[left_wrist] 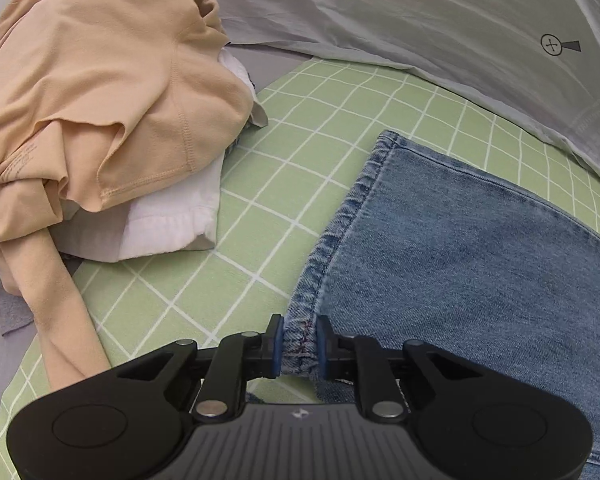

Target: Fold clothes

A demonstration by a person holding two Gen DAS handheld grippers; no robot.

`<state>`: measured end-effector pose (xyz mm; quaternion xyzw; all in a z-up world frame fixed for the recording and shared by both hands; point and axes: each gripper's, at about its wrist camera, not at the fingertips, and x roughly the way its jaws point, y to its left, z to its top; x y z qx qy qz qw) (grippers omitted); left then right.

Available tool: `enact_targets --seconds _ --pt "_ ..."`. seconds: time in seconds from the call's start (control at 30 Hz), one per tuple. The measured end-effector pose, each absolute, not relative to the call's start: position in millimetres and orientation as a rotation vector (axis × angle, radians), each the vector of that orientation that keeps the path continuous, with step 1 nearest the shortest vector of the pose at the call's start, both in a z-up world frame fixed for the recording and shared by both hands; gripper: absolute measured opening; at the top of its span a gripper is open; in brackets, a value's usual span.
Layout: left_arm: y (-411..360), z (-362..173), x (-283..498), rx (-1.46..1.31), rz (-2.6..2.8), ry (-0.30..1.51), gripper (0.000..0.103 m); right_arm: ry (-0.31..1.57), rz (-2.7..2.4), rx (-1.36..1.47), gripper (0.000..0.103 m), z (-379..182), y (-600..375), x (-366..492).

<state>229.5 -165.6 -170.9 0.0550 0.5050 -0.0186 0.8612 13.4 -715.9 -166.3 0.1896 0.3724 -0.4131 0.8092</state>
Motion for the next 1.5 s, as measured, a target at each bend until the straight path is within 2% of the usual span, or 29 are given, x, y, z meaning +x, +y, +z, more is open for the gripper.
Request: enact_targets --seconds 0.03,0.1,0.13,0.2,0.27,0.4,0.67,0.87,1.0,1.07,1.2,1.33,1.43,1.5 --pt "-165 -171 228 0.118 -0.037 1.056 0.019 0.814 -0.871 0.388 0.024 -168 -714 17" --pt "-162 -167 225 0.098 -0.036 1.051 0.020 0.815 -0.859 0.353 0.053 -165 -705 14" --pt "-160 -163 223 0.076 -0.043 1.044 0.022 0.798 -0.865 0.348 0.059 -160 -698 3" --pt "-158 -153 219 0.041 -0.063 1.018 0.024 0.763 -0.877 0.336 0.080 -150 -683 -18" --pt "-159 -141 213 0.017 -0.093 0.991 0.032 0.728 -0.889 0.325 0.087 -141 -669 -40" --pt "-170 -124 196 -0.016 -0.171 0.959 0.039 0.691 -0.944 0.314 0.100 -130 -642 -98" --pt "-223 -123 124 0.055 -0.397 1.010 0.045 0.768 -1.248 0.259 0.102 -147 -592 -247" --pt "-246 -136 63 0.123 -0.538 1.044 0.045 0.744 -1.385 0.456 0.102 -170 -578 -332" --pt "-249 -136 28 0.144 -0.555 0.976 0.040 0.665 -1.427 0.473 0.102 -167 -576 -359" --pt "-251 -134 12 0.153 -0.554 0.938 0.033 0.669 -1.422 0.449 0.102 -160 -581 -363" --pt "-251 -131 -4 0.120 -0.531 0.881 0.032 0.673 -1.386 0.436 0.102 -140 -593 -366" --pt "-255 -137 -7 0.155 -0.482 0.837 0.027 0.577 -1.355 0.531 0.098 -97 -592 -378" --pt "-253 -141 -3 0.147 -0.431 0.840 0.027 0.419 -1.284 0.574 0.103 -70 -584 -384" --pt "-247 -142 -3 0.101 -0.385 0.859 0.027 0.412 -1.215 0.540 0.103 -73 -584 -379"
